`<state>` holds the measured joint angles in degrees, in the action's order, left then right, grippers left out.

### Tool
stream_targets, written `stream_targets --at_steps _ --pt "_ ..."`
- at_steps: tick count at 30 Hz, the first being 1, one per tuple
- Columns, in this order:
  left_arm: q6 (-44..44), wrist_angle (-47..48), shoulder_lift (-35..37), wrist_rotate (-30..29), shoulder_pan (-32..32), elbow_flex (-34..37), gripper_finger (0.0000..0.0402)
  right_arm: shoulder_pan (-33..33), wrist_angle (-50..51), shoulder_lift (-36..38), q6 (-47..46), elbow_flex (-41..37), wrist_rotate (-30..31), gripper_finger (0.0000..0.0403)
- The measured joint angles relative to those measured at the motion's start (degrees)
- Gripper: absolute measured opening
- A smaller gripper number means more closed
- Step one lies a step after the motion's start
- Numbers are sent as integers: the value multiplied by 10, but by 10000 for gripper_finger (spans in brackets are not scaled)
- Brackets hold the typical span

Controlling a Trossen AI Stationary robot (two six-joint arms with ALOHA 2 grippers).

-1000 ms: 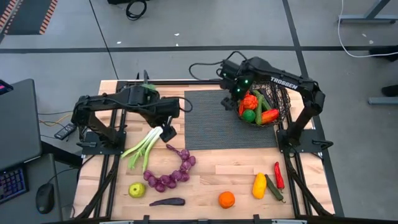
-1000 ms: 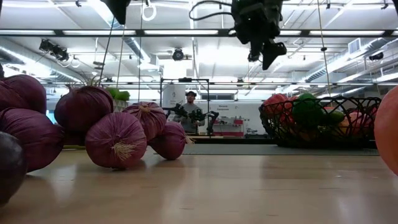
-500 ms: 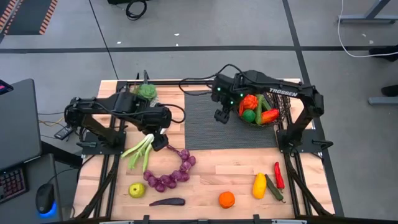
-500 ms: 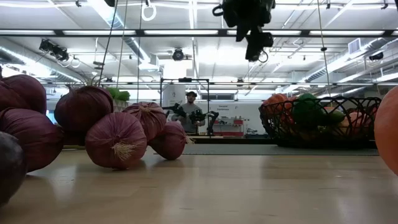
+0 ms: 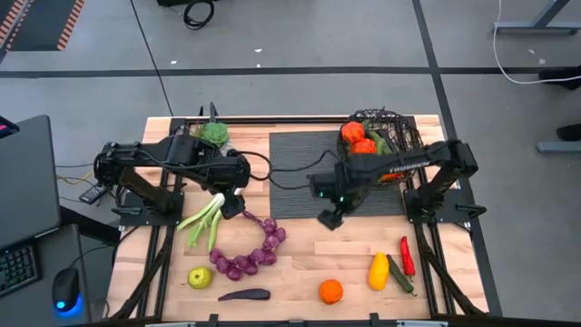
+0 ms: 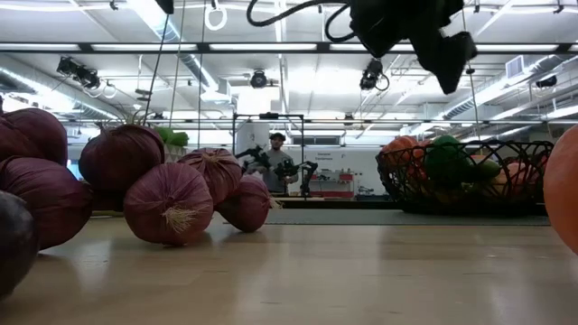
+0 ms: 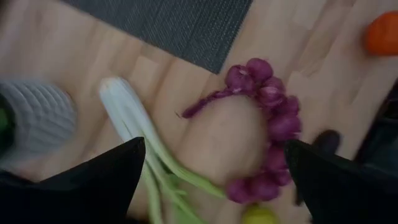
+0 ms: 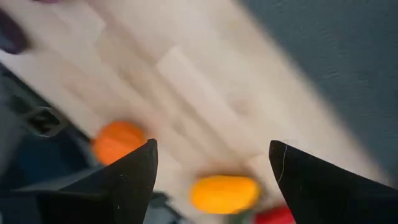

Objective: Build produce basket
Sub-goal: Put the orange into the black basket

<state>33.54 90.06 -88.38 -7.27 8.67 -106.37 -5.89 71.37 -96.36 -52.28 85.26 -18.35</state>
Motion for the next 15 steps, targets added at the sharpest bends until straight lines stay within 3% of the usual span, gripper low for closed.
stream_targets --at_steps 3,8,12,15 --pt "-70 -1 0 -18 4 0 391 -30 -94 0 -81 -41 -33 310" --pt "-142 -35 0 -3 4 0 391 -92 -178 -1 -242 -67 -156 310" --pt "-111 -92 0 70 1 0 391 -143 -181 0 -270 -48 -149 312" --pt "-39 -145 -1 79 2 0 391 -170 -174 0 -233 -47 -123 320"
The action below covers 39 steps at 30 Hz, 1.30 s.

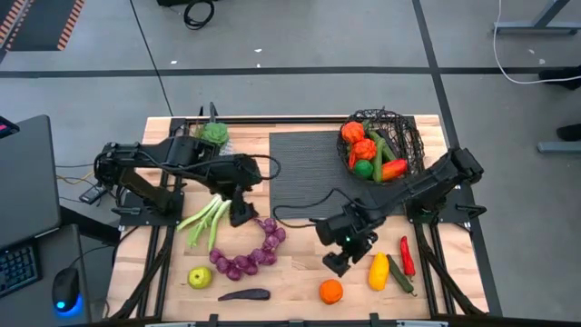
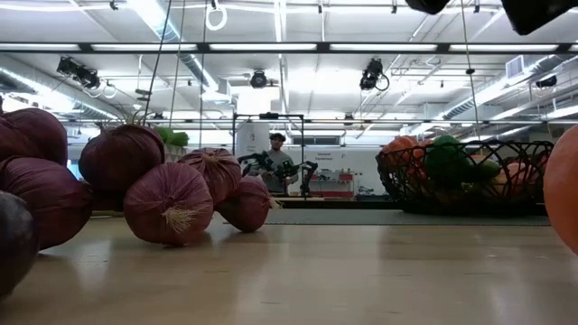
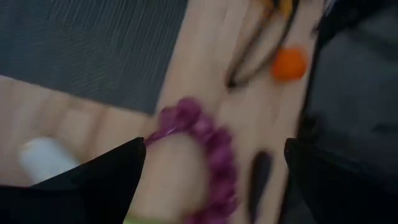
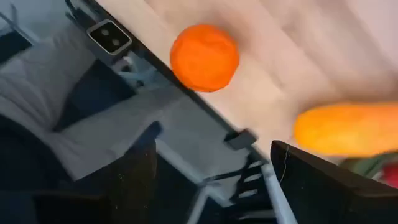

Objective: Build produce basket
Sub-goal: Put the orange into the black basket

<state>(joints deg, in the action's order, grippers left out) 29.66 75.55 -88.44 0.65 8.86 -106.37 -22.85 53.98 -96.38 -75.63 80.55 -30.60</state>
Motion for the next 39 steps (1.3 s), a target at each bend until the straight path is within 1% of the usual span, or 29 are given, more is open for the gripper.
stream_targets --at_steps 3,6,8,10,14,19,22,25,28,30,32,35,39 --pt "105 -58 0 -12 1 0 391 -26 23 0 84 0 38 332" --pt "216 -104 0 -42 9 0 391 -42 64 0 162 0 78 348" --pt "268 -124 0 -55 17 0 391 -45 85 0 192 0 83 360" --pt "296 -133 0 -57 20 0 391 -48 78 0 197 0 80 373" --pt "308 -124 0 -50 21 0 391 -68 10 3 197 0 105 397" --pt "256 -107 0 -41 16 0 391 -81 -69 3 160 0 156 397" --pt "220 -99 0 -30 10 0 391 -92 -102 0 163 0 183 399" --pt "204 -100 0 -30 9 0 391 -99 -122 -10 203 1 220 398" --pt "204 -99 -1 -29 9 0 391 -108 -109 -21 242 1 258 399" --pt "220 -98 -1 -29 11 0 391 -114 -95 -30 279 1 276 399" --pt "238 -98 -1 -34 16 0 391 -118 -87 -42 321 0 278 399" --pt "256 -91 -1 -36 24 0 391 -123 -94 -60 359 0 277 399" --pt "290 -79 -1 -39 42 0 391 -130 -128 -87 401 0 263 399"
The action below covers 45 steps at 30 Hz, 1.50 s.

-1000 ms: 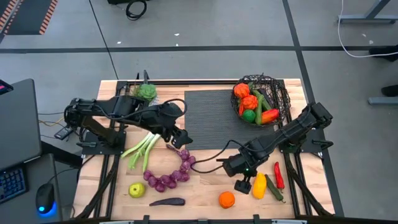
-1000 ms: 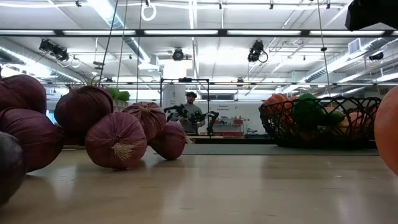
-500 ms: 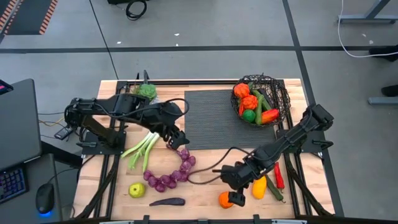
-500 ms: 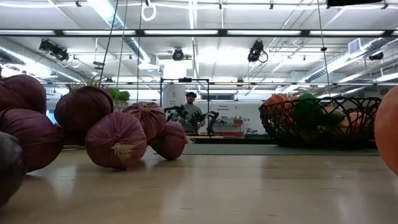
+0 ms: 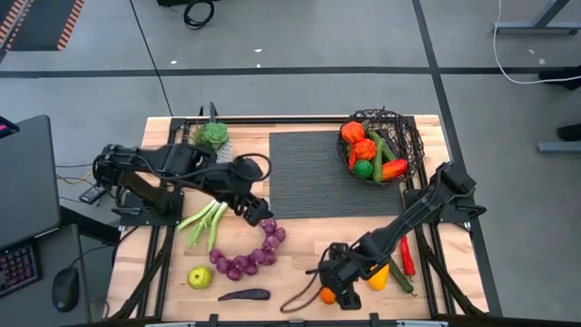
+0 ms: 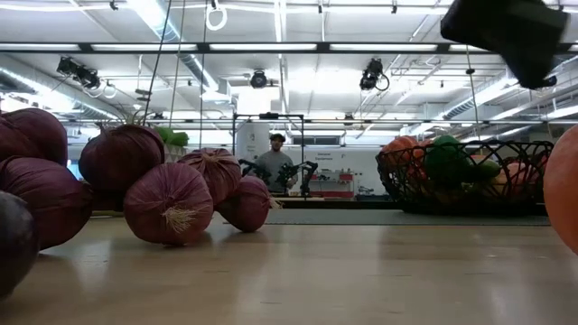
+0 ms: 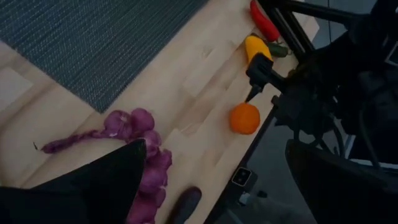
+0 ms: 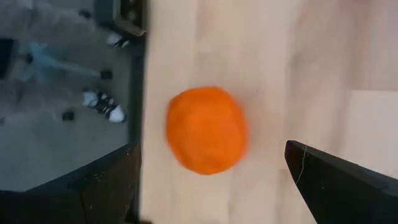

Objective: Build produce basket
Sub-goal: Put the orange into the black basket

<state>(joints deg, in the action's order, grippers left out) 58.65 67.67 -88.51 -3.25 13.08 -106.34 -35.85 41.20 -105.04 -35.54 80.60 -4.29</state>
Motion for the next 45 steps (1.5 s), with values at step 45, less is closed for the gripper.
stream_targets --at_steps 45 --pt "200 -24 -28 -105 62 0 391 26 85 -18 46 0 25 291"
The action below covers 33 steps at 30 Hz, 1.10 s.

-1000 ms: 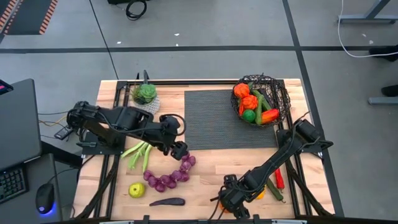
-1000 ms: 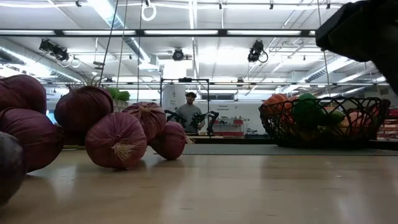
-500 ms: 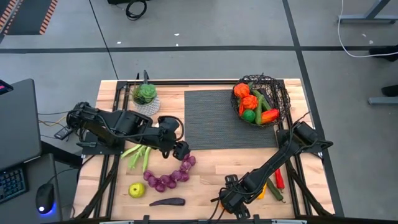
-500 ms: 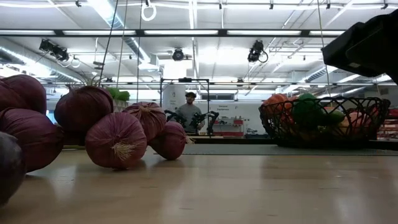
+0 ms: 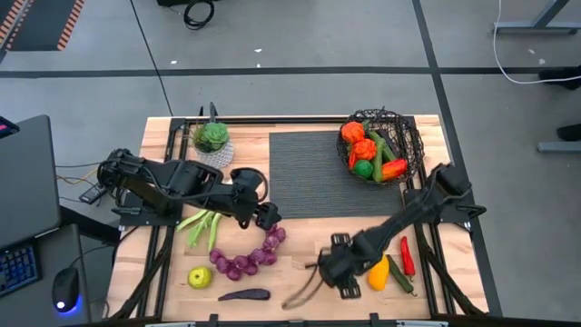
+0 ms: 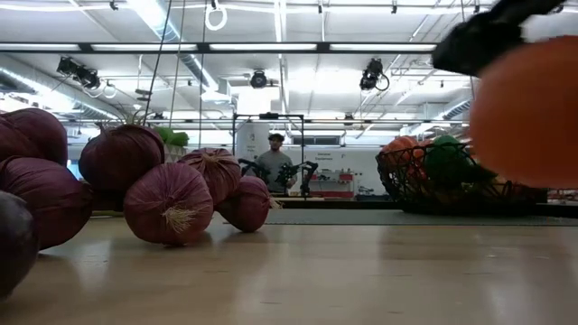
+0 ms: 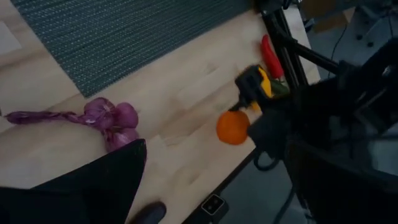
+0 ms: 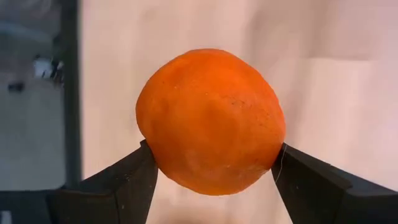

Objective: Build produce basket
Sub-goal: Put the orange into the black basket

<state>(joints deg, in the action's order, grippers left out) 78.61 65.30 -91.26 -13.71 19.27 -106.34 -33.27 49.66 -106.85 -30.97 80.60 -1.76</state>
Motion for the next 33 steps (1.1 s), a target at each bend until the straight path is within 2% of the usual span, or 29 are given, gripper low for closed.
stream_targets --at_steps 7,17,23,27,33 --pt "-2 -17 0 20 0 0 391 87 49 87 -35 0 29 291" --pt "-4 -17 0 20 -2 0 391 248 86 189 -34 0 78 293" --pt "-28 -17 0 20 -5 0 391 352 133 228 -44 1 86 293" --pt "-35 -22 0 19 -21 0 391 416 149 248 -44 1 116 294" --pt "-86 -85 0 19 -56 0 391 506 217 258 -34 1 160 294"
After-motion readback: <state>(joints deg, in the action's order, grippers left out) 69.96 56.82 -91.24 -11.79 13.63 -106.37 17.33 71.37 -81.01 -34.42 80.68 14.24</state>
